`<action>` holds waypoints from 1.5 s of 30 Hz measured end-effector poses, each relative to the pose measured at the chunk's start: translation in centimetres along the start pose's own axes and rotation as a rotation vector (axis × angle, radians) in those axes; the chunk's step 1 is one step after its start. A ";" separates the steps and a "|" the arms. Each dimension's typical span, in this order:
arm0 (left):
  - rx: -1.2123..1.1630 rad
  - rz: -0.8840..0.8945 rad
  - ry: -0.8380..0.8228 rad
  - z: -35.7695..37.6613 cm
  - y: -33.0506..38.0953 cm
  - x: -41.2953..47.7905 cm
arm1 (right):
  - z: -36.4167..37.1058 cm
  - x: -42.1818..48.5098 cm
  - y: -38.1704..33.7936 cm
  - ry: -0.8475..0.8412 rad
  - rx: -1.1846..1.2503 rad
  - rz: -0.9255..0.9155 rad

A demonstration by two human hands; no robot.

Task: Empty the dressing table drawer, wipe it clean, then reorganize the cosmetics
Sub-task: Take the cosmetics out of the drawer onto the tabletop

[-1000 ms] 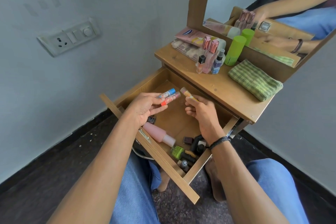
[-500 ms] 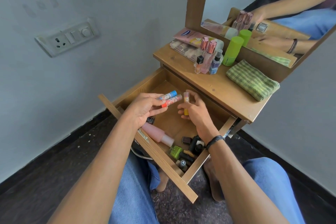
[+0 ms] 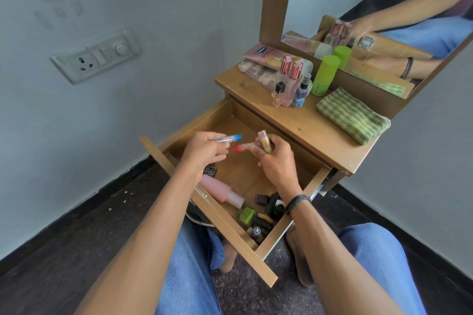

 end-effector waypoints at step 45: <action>0.050 0.065 -0.181 1.3 0.2 -0.5 | 0.9 0.1 -0.3 -0.079 0.103 -0.048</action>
Point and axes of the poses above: each hand's wrist, its own x-axis towards the middle knuckle, its own z-axis out of the palm, y = z × x, the point moved 6 cm from there along x, towards the middle knuckle, and after that the axes turned 12 degrees about -x, right-handed, at the moved point
